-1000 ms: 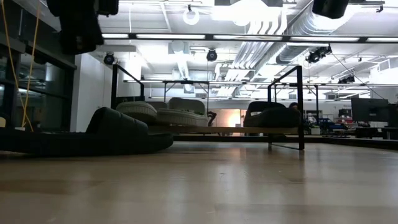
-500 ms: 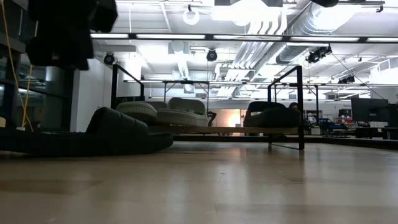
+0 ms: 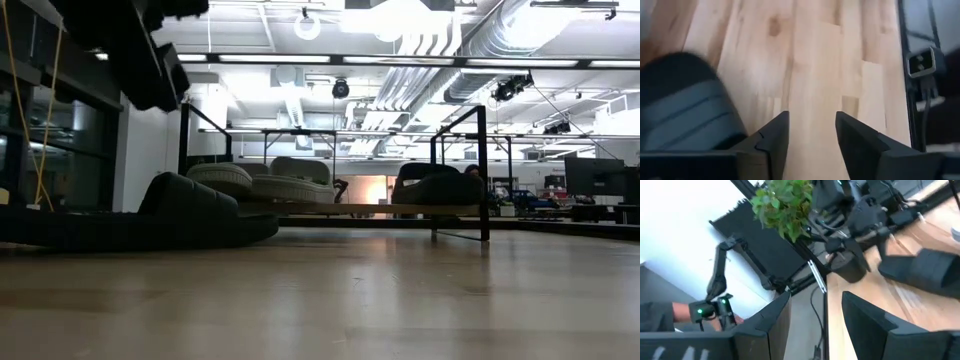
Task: Pick and place slides into the shelf
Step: Put the black slide on the shelf
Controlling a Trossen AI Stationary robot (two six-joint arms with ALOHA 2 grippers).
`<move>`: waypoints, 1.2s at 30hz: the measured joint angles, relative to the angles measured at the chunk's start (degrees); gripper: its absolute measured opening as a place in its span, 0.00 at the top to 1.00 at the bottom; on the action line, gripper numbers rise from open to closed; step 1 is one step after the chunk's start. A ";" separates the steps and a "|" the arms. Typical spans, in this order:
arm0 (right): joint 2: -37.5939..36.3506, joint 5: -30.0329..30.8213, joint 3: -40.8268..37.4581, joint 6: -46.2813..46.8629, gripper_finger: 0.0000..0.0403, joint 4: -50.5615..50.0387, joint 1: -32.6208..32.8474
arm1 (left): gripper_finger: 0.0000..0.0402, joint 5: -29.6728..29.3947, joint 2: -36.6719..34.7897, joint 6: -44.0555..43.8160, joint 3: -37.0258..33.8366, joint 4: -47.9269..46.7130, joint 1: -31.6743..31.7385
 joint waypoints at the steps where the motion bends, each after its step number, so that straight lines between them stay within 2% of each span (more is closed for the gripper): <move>1: -0.13 0.00 -0.04 0.36 0.58 -0.42 0.00 | 0.65 0.70 0.00 2.32 0.02 0.45 0.00; 7: -0.25 0.88 -0.03 3.51 0.58 -1.09 0.00 | 0.80 4.85 -0.66 12.02 0.04 0.05 0.00; 12: -0.25 5.97 -0.04 6.28 0.58 -1.32 0.00 | 0.93 8.08 -0.72 19.10 0.06 -0.43 0.00; 14: -0.25 8.16 -0.02 7.68 0.58 -1.37 0.00 | 0.98 8.55 -0.72 21.48 0.59 -2.70 0.00; 17: -0.25 11.51 -0.04 9.45 0.58 -1.32 0.00 | 0.98 7.76 -0.72 26.70 3.45 -8.87 0.02; 24: -0.25 19.27 -0.04 10.95 0.58 -1.21 0.00 | 0.98 -4.07 -0.81 45.05 12.33 -25.14 0.00; 27: -0.25 21.45 -0.03 11.09 0.58 -1.19 0.00 | 1.00 -8.77 -0.81 51.56 13.22 -28.80 0.02; 32: -0.23 24.78 -0.04 10.98 0.58 -1.22 0.00 | 0.94 -15.56 -0.23 54.73 13.20 -33.49 0.00; 36: -0.23 27.00 -0.04 10.63 0.58 -1.23 0.00 | 0.85 -19.19 -0.22 55.15 13.16 -36.01 0.00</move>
